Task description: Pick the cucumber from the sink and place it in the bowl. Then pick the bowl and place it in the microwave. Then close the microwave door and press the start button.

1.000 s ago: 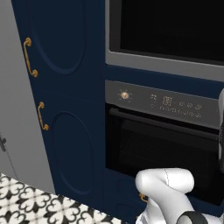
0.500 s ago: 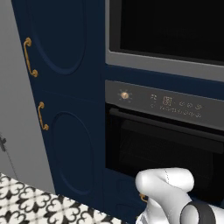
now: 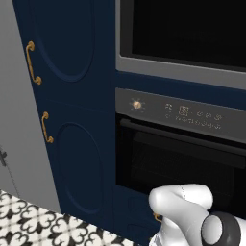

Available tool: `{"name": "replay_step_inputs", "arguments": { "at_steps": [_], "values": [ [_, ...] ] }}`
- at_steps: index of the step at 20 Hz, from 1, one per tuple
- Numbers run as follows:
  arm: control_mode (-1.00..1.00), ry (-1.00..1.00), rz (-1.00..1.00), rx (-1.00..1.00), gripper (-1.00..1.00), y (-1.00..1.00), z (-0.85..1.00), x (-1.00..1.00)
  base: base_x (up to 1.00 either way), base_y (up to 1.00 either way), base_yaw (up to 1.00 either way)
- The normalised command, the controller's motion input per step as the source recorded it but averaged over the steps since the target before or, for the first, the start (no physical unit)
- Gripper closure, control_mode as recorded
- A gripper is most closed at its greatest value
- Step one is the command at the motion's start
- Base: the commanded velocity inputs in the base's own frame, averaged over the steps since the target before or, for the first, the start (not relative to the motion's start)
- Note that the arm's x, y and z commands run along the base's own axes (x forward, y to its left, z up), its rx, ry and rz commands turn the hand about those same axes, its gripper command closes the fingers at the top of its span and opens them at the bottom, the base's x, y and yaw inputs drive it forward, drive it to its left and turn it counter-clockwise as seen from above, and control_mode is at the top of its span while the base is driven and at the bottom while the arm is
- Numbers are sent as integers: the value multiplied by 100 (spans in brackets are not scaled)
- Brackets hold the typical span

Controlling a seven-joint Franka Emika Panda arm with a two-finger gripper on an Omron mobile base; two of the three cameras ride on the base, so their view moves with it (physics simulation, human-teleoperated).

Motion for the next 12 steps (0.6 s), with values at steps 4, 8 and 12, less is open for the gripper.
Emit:
{"name": "replay_step_inputs", "arguments": {
  "at_steps": [4,8,12],
  "values": [
    [-100,0,8,11,100,-13,0,11,0,0,0],
    [-100,0,6,8,100,0,-3,24,0,0,0],
    [-100,0,6,12,100,-11,-12,18,0,0,0]
  ]
}}
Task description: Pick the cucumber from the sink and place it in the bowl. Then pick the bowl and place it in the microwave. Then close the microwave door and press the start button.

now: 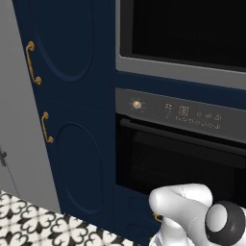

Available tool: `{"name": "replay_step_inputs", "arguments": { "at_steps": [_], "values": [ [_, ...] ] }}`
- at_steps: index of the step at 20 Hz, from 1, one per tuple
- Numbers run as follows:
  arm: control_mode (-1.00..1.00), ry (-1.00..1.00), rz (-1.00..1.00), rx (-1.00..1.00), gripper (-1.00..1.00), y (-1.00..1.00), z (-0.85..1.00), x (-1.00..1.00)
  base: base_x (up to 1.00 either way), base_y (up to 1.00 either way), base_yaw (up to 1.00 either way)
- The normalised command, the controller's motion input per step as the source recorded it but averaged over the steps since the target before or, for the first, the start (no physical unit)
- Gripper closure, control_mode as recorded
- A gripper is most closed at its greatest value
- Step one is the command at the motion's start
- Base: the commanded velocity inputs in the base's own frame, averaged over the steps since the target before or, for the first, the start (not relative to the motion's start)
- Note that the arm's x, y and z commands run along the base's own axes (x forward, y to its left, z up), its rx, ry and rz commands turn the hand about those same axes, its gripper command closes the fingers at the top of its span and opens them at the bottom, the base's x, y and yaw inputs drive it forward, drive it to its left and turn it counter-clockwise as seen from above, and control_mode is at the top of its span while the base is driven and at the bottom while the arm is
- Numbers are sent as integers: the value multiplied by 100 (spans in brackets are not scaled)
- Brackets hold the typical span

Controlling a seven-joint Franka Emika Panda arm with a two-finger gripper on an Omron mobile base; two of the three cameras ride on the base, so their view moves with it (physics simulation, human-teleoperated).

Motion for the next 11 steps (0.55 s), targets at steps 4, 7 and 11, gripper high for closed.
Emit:
{"name": "replay_step_inputs", "arguments": {
  "at_steps": [4,7,11],
  "values": [
    [-100,0,7,14,100,-12,-15,24,0,0,0],
    [-100,-4,1,13,100,15,0,-13,0,0,0],
    [-100,-9,0,14,100,38,0,-47,0,0,0]
  ]
}}
